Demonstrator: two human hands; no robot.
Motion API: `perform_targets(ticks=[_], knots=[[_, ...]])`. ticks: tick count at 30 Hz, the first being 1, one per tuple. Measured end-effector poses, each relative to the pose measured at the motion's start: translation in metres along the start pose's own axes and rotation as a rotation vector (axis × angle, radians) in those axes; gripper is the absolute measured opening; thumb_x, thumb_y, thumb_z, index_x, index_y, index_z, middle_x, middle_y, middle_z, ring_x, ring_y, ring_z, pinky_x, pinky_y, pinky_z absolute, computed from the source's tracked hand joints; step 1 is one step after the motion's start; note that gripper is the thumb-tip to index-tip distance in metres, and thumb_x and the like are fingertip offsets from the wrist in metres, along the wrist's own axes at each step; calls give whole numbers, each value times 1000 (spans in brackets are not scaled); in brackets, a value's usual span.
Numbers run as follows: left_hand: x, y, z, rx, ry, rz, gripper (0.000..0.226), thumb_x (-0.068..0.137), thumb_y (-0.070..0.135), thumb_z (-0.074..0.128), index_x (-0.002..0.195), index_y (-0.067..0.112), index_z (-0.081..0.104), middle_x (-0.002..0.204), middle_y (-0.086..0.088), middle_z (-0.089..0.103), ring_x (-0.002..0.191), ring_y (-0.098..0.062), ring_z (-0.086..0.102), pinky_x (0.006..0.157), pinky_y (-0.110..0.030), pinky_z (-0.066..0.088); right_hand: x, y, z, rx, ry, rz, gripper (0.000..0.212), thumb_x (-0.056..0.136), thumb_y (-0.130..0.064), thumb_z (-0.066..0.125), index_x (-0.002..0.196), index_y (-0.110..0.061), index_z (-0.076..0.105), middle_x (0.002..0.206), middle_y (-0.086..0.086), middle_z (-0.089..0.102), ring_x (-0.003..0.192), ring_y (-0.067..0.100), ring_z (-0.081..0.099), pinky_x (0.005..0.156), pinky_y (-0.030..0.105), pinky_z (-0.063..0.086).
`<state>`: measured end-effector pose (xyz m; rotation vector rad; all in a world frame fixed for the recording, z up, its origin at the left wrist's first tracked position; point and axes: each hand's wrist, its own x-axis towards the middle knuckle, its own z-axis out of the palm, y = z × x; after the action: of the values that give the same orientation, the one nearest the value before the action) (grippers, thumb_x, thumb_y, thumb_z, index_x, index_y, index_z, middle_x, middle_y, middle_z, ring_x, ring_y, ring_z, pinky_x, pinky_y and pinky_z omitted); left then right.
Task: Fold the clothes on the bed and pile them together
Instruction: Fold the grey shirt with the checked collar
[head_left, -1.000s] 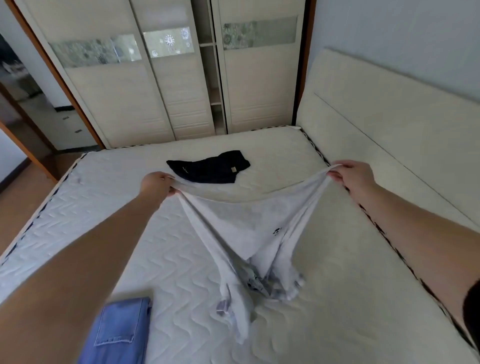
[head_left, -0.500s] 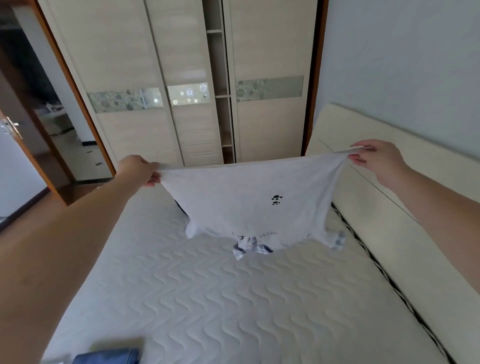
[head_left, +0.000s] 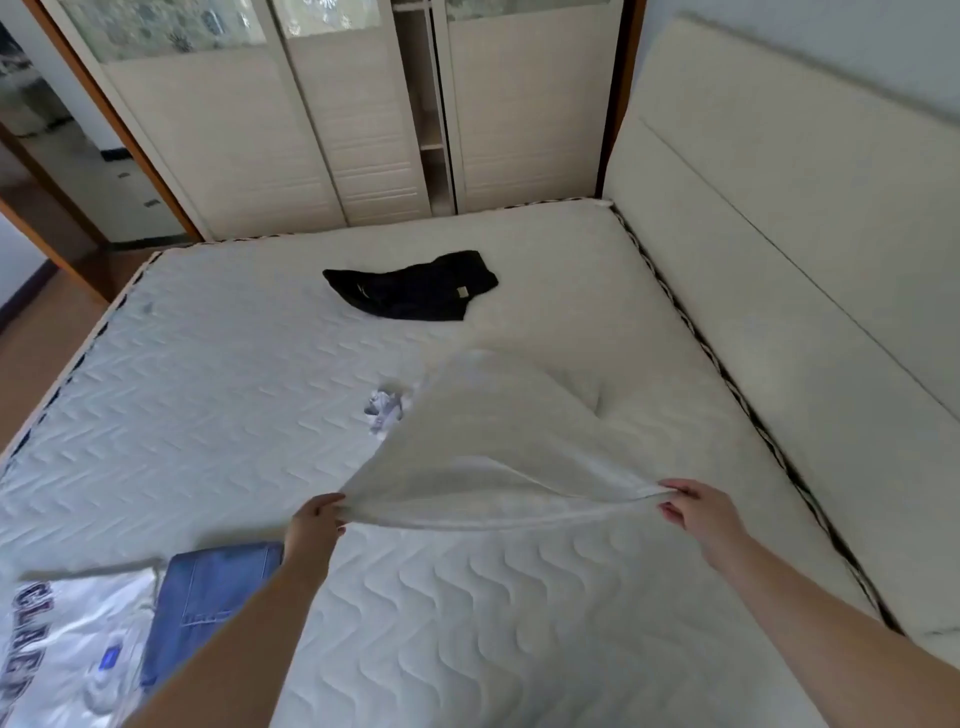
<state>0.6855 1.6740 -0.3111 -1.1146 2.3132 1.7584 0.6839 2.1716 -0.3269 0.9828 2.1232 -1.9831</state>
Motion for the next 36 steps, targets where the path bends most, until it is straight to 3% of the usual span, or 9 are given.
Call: perform_targets(ticks=[6,10,15,19,23,27,30,33,36], knots=[[-36,-85,2,25,-51,-197,16,97,8,50,86,2,59,87,-16,57,75,-24,57,74,-34,50,-42,85,-12,95,-38,247,18,87,-5,69,99,8,67,88,20,67,76,24,64,59,16,57],[-52,-117,-6,149,87,-193,34,89,27,70,72,3,52,62,-10,58,58,-23,58,53,-28,41,-58,117,-24,50,89,293,19,88,-2,67,101,11,65,83,18,65,71,24,61,51,14,55],[-53,-134,-18,113,110,-271,21,87,11,69,88,2,51,80,-17,55,77,-32,60,67,-44,52,-68,136,-41,-94,163,334,30,86,4,66,115,12,59,88,20,61,67,24,58,44,13,51],[-52,-146,-27,100,52,-302,32,84,7,72,112,4,56,97,-22,62,78,-31,58,67,-35,47,-75,136,-45,-154,125,394,33,85,8,66,115,19,57,80,18,60,65,24,56,42,13,50],[-50,-157,-25,161,-46,-336,37,76,8,83,106,6,63,98,-19,63,82,-28,55,72,-35,45,-84,125,-37,-116,89,446,33,84,11,65,115,15,54,76,16,58,66,24,55,44,15,51],[-47,-170,-22,267,-84,-407,28,76,11,84,99,4,70,95,-14,66,88,-29,58,75,-33,43,-85,120,-24,-135,49,489,20,84,11,66,99,2,56,73,14,58,64,21,53,42,14,49],[-44,-176,-22,258,-33,-489,17,81,8,79,88,-3,68,87,-17,64,80,-29,57,71,-35,45,-82,126,-20,-227,0,501,14,84,7,69,80,-1,58,68,11,57,61,18,52,45,18,49],[-43,-176,-21,198,-11,-514,17,86,9,73,96,-3,66,86,-16,63,81,-30,60,85,-43,53,-78,133,-19,-270,-33,523,23,86,1,69,68,-7,58,62,8,52,59,16,49,57,23,47],[-45,-174,-23,176,-8,-462,16,90,15,68,105,10,66,97,-9,61,90,-26,57,87,-41,51,-75,136,-20,-255,-26,543,24,87,-5,70,67,-8,57,61,5,49,59,16,48,59,26,48]])
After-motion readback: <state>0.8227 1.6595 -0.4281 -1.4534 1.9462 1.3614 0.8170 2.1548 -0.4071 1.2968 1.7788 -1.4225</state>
